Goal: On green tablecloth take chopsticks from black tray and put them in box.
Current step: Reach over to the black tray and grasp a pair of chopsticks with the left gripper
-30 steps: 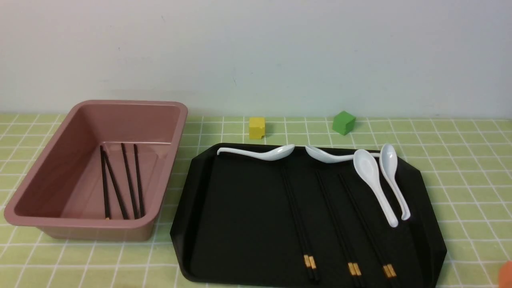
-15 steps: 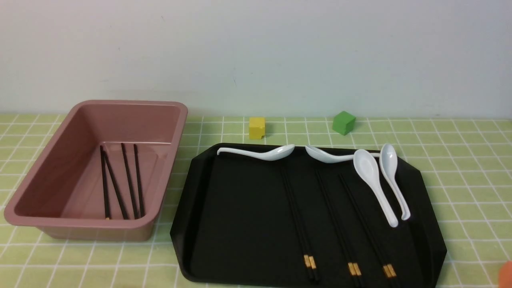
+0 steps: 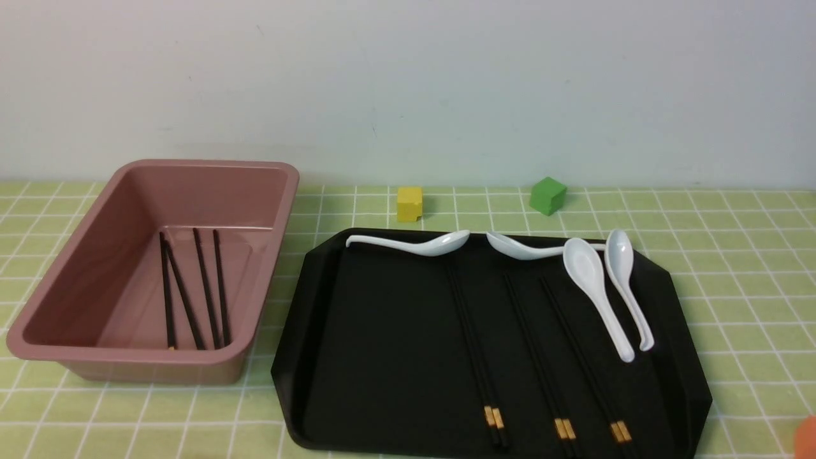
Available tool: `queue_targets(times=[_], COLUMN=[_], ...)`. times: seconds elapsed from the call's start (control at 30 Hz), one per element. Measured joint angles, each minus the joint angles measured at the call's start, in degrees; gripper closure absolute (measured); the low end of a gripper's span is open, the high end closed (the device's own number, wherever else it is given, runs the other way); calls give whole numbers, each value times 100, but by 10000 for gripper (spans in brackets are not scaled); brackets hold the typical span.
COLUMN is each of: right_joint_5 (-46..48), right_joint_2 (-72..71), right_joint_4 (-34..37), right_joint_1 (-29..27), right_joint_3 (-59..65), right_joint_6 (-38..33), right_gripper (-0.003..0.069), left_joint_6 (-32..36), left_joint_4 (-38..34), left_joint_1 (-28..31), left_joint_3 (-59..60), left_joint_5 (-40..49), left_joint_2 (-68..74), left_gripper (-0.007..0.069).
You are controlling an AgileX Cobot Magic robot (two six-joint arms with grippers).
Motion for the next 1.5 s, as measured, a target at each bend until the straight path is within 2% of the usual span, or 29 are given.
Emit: queue_targets(times=[0.4,0.47,0.57,0.6,0.67,0.7,0.77,0.97,1.03,1.13,1.27,1.4,1.43,1.47,1.5], right_joint_5=[0,0,0,0,0,0,0,0,0,0,0,0,0,0,0], right_joint_2=[0,0,0,0,0,0,0,0,0,0,0,0,0,0,0], right_joint_4=[0,0,0,0,0,0,0,0,0,0,0,0,0,0,0], right_joint_1=[0,0,0,0,0,0,0,0,0,0,0,0,0,0,0], right_joint_3=[0,0,0,0,0,0,0,0,0,0,0,0,0,0,0], right_joint_6=[0,0,0,0,0,0,0,0,0,0,0,0,0,0,0], right_gripper=[419,419,419,419,419,419,419,419,419,419,419,419,419,419,419], left_joint_6=[-28,-238,-1013,-1491,-1740,-2000,-2174,-2231,-2180,-1742,-1212,-1077,-1068,-1068,-1046], left_joint_4=[-95,-444,-1656,-2331,-2779,-3321,-3955,-4700,-4728,-4673,-4103,-3273,-2789,-2670,-2278], left_joint_1=[0,0,0,0,0,0,0,0,0,0,0,0,0,0,0], left_joint_3=[0,0,0,0,0,0,0,-10,-70,-712,-1873,-2793,-3217,-3268,-3667], left_joint_5=[-97,-102,-102,-115,-134,-183,-290,-640,-641,-711,-499,754,1658,1776,2561], left_joint_2=[0,0,0,0,0,0,0,0,0,0,750,2091,2767,2967,3658], left_gripper=[577,575,574,574,574,574,573,569,573,627,637,637,637,637,637])
